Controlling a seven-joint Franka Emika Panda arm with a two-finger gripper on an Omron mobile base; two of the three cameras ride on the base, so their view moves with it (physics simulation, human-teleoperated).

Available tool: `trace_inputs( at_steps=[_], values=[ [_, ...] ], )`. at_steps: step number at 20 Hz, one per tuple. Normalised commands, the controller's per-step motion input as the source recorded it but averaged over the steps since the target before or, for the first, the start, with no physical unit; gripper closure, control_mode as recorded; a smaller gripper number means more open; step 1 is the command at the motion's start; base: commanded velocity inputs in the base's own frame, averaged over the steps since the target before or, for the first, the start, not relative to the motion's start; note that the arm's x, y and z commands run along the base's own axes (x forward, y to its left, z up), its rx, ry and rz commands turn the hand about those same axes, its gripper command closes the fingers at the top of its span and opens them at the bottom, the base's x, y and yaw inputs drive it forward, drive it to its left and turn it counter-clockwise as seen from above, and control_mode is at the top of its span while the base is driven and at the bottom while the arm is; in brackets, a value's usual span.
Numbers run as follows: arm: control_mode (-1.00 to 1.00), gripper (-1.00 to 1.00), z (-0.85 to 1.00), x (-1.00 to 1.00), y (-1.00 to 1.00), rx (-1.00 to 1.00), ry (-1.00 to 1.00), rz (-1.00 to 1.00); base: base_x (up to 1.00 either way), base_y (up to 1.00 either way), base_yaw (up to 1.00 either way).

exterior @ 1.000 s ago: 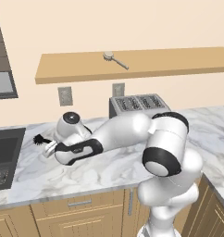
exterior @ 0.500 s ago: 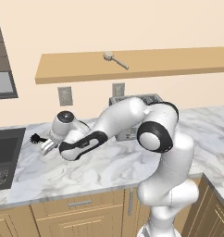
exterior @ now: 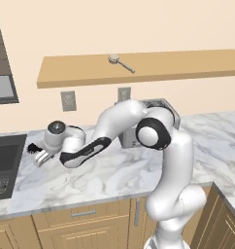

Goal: Locate and retrieve the dish brush and dish brush from the cabinet. Place them next to the sink.

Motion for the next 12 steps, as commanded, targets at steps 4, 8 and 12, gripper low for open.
trace_inputs(
  at_steps=[4, 8, 12],
  values=[
    [-1.0, 1.0, -0.11, 0.02, 0.08, -0.02, 0.0, 0.0, 0.0, 0.0, 0.0],
    [-1.0, 1.0, -0.06, 0.15, 0.0, -0.01, 0.03, 0.0, 0.0, 0.0, 0.0],
    [-1.0, 1.0, -0.11, 0.26, 0.0, -0.01, 0.12, 0.0, 0.0, 0.0, 0.0]
  ],
)
